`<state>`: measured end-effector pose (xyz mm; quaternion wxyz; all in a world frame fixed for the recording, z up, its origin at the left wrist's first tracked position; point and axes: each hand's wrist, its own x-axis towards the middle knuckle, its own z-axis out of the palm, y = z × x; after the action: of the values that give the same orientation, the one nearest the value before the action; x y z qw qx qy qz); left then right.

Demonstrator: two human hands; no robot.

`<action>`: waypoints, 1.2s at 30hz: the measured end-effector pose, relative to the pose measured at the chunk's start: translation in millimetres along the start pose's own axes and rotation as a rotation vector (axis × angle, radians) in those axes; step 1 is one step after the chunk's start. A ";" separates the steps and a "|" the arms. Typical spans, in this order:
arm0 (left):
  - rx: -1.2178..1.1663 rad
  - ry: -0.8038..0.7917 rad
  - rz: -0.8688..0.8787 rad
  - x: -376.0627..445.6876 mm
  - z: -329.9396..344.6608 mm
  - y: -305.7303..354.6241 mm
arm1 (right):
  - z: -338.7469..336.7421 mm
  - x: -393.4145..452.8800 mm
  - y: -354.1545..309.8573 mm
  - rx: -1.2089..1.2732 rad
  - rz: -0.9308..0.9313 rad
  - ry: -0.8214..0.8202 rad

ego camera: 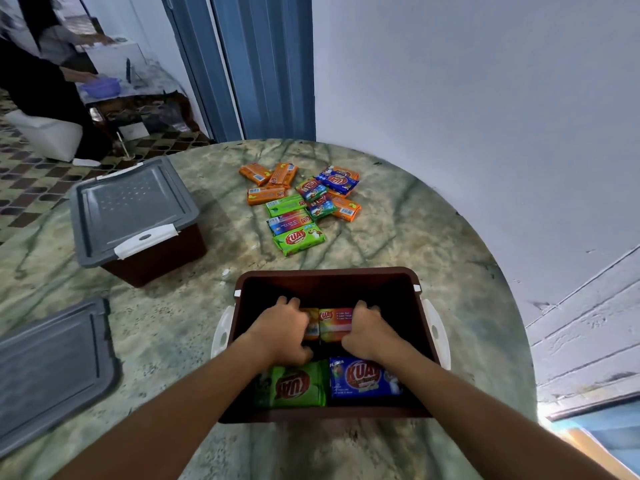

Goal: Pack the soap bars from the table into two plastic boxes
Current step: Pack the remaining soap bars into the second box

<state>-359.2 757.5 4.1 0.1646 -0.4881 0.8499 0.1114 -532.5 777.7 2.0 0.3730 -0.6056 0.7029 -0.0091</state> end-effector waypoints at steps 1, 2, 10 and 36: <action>-0.097 -0.073 0.020 -3.7 -2.4 -3.6 | -3.5 -5.3 1.7 -0.123 -0.057 -0.008; -0.165 -0.153 0.043 -8.8 -3.2 -7.4 | -6.5 -10.7 5.3 -0.281 -0.141 0.007; 0.127 -0.134 0.137 -18.9 21.9 -8.8 | 7.7 -17.4 27.3 -0.881 -0.449 -0.082; 0.185 0.026 0.051 -9.5 22.2 -7.6 | 9.9 -18.6 22.0 0.002 -0.009 0.018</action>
<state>-344.3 769.0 -12.9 0.1952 -0.4504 0.8707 0.0302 -546.0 803.9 -5.8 0.3671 -0.6083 0.7035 -0.0169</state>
